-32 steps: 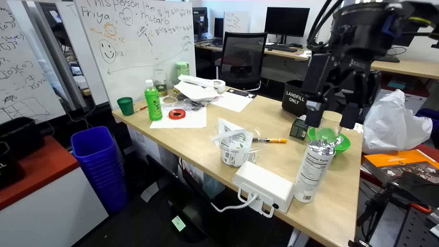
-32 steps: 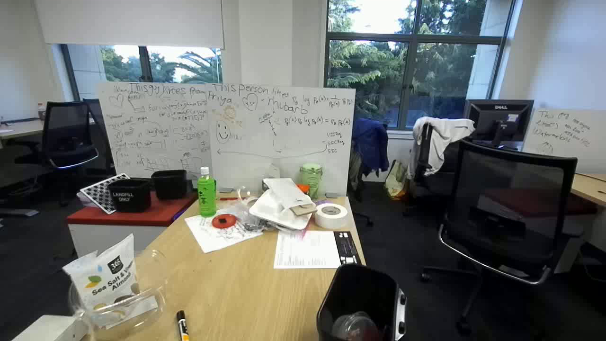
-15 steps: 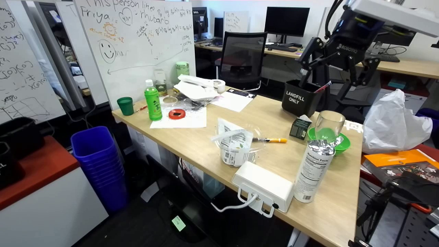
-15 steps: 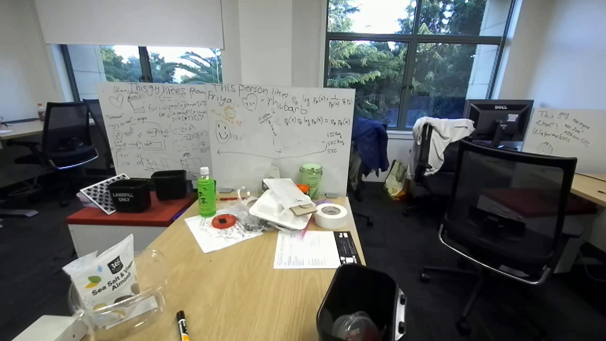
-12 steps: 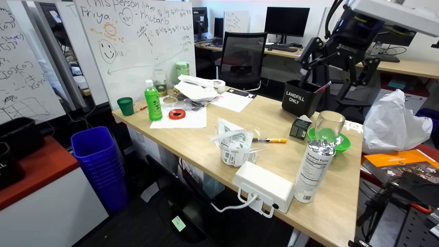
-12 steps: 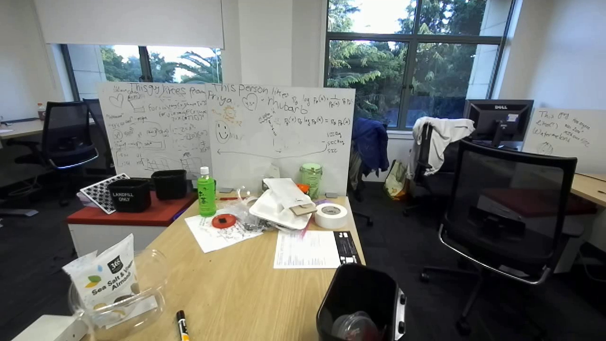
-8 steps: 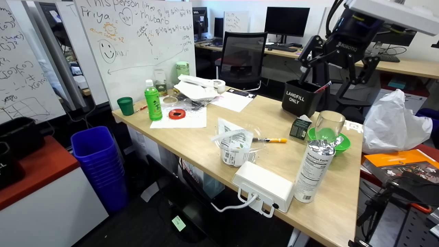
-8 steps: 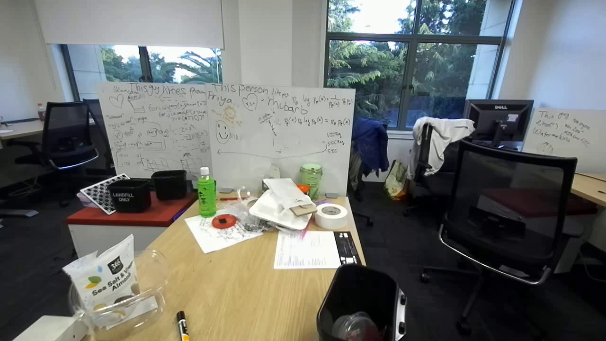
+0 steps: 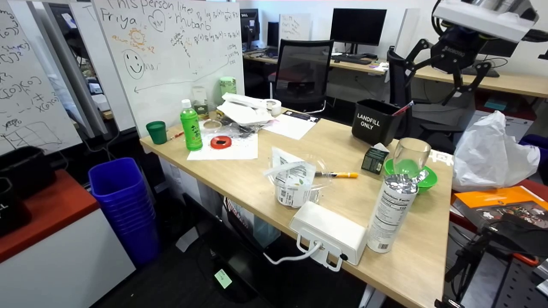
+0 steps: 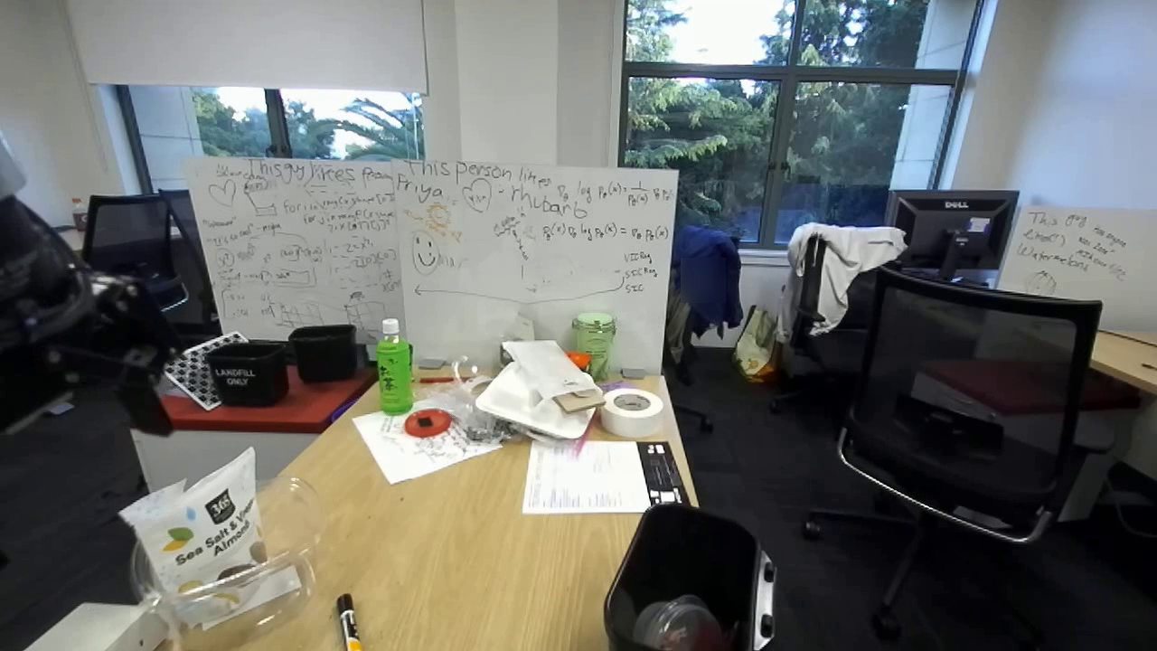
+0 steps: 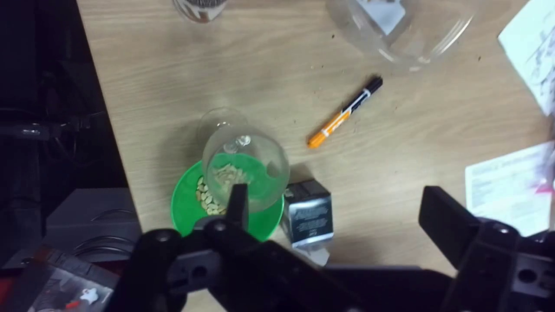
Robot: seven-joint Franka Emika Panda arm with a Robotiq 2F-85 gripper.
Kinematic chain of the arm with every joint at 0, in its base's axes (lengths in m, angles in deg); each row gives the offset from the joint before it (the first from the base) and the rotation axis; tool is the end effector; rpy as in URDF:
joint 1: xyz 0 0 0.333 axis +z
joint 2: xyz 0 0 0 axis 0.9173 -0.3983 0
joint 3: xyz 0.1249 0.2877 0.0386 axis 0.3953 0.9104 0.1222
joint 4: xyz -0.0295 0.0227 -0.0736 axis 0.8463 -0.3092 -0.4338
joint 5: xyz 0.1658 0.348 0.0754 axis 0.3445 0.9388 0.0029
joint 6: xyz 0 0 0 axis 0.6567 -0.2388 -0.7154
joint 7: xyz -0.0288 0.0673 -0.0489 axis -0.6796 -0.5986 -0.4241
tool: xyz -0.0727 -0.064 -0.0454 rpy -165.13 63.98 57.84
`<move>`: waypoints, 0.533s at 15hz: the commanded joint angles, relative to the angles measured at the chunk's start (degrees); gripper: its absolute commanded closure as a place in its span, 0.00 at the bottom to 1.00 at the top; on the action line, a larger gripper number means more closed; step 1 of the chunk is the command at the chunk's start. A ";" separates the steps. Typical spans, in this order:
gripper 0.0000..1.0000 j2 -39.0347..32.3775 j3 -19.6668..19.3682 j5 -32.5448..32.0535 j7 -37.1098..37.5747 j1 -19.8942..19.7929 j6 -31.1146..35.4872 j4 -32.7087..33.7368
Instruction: Put the green bowl behind the wine glass
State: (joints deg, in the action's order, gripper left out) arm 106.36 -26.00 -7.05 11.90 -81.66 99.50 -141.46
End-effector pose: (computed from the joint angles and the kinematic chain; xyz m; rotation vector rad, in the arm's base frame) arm 0.4032 -0.1074 0.4106 -2.2176 1.8842 -0.1706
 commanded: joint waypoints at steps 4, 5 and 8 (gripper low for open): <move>0.00 -4.49 -2.94 -3.10 9.37 -2.04 1.88 0.14; 0.00 -5.31 -2.98 -3.13 10.51 -1.94 2.43 0.27; 0.00 -5.58 -2.94 -3.13 11.48 -1.88 2.58 0.66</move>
State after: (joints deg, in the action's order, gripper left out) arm 100.75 -27.53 -9.49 22.91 -84.92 102.17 -140.87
